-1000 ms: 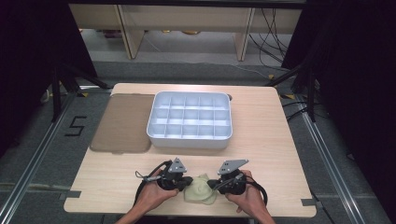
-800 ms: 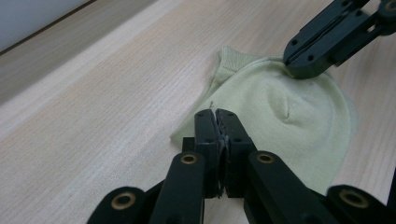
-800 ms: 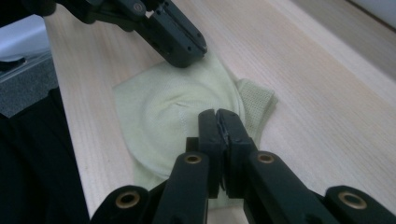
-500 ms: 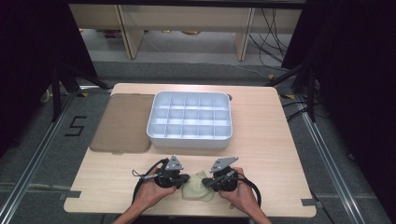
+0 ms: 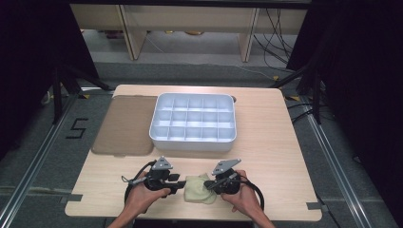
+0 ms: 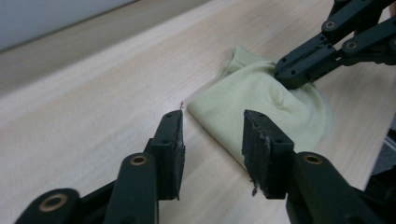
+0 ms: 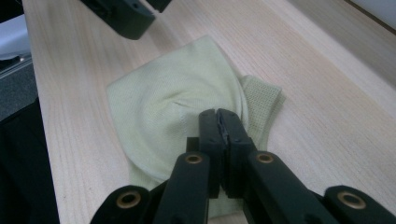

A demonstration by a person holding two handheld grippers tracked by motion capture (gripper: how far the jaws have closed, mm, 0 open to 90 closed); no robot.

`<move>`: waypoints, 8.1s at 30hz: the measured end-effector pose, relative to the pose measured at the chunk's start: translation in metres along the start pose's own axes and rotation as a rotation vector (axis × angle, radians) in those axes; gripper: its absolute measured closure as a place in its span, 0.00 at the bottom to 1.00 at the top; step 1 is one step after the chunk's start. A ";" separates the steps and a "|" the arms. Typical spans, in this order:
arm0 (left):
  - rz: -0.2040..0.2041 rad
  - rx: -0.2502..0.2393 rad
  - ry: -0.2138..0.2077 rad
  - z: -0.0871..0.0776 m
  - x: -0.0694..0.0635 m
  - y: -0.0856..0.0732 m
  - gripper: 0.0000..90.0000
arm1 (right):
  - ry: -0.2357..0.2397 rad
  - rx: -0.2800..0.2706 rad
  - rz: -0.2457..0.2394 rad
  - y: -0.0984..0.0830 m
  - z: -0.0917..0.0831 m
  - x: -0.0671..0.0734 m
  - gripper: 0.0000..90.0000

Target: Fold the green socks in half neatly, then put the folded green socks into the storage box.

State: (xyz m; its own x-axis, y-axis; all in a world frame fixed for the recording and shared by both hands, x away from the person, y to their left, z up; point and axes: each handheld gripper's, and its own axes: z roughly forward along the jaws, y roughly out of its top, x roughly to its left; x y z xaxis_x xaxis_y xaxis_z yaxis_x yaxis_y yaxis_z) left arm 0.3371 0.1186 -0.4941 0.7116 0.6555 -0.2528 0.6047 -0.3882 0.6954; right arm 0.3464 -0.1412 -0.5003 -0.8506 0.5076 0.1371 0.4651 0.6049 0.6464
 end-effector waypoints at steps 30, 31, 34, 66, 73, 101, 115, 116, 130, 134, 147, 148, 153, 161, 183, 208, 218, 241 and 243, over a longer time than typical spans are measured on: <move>-0.092 0.032 -0.017 0.017 -0.022 -0.014 0.61 | -0.003 -0.002 -0.009 0.000 0.000 0.001 0.99; -0.092 0.027 -0.018 0.018 -0.023 -0.014 0.62 | 0.001 -0.003 -0.009 0.000 0.000 0.001 0.99; -0.085 0.019 -0.011 0.021 -0.026 -0.014 0.65 | -0.001 -0.002 -0.010 0.000 0.000 0.001 0.99; -0.016 -0.011 0.015 0.017 -0.032 -0.014 0.93 | 0.007 -0.077 -0.046 0.012 -0.009 0.010 0.97; -0.006 -0.019 0.019 0.009 -0.028 -0.014 0.94 | 0.008 -0.039 -0.049 0.021 0.006 0.013 0.97; 0.039 -0.046 0.034 -0.006 -0.026 -0.008 0.94 | 0.072 -0.066 -0.052 0.019 0.001 0.020 0.98; 0.055 -0.061 0.032 -0.011 -0.037 -0.005 0.94 | 0.090 -0.005 -0.068 0.016 0.023 0.026 0.98; 0.055 -0.061 0.032 -0.011 -0.037 -0.005 0.94 | 0.090 -0.005 -0.068 0.016 0.023 0.026 0.98; 0.101 -0.070 0.029 -0.009 -0.044 0.002 0.95 | 0.076 -0.059 -0.024 0.017 0.012 0.015 0.98; 0.088 -0.079 0.035 -0.008 -0.046 0.002 0.95 | 0.049 -0.075 -0.013 0.017 -0.001 0.007 0.98; 0.129 -0.072 0.046 -0.008 -0.052 0.005 0.94 | 0.021 -0.014 0.014 0.004 -0.002 -0.009 0.97; 0.129 -0.072 0.046 -0.008 -0.052 0.005 0.94 | 0.021 -0.014 0.014 0.004 -0.002 -0.009 0.97; 0.169 -0.072 0.049 -0.009 -0.056 0.008 0.94 | 0.024 -0.005 0.035 0.002 -0.001 -0.011 0.97; 0.206 -0.062 0.019 0.005 -0.069 0.014 0.94 | 0.032 -0.006 0.054 0.001 0.000 -0.013 0.97; 0.281 0.012 -0.010 0.045 -0.082 0.012 0.94 | 0.038 -0.122 0.116 0.003 -0.029 -0.031 0.96; 0.294 0.011 -0.025 0.045 -0.082 0.010 0.90 | 0.057 -0.026 0.009 0.013 -0.010 -0.012 0.97; 0.156 -0.073 -0.036 0.017 -0.068 0.013 0.82 | 0.048 -0.012 0.032 0.009 -0.010 -0.012 0.98; 0.241 0.050 0.031 0.032 -0.063 0.005 0.92 | 0.024 0.001 0.012 0.014 -0.016 -0.010 0.73; 0.228 0.051 0.024 0.033 -0.064 0.005 0.92 | 0.023 0.009 0.015 0.016 -0.017 -0.010 0.71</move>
State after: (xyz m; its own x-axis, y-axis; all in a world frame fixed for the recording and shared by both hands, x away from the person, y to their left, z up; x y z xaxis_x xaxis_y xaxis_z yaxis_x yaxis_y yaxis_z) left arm 0.3065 0.0539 -0.4965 0.8236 0.5620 -0.0760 0.4468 -0.5604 0.6974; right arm 0.3578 -0.1470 -0.4787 -0.8488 0.5027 0.1638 0.4800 0.6026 0.6375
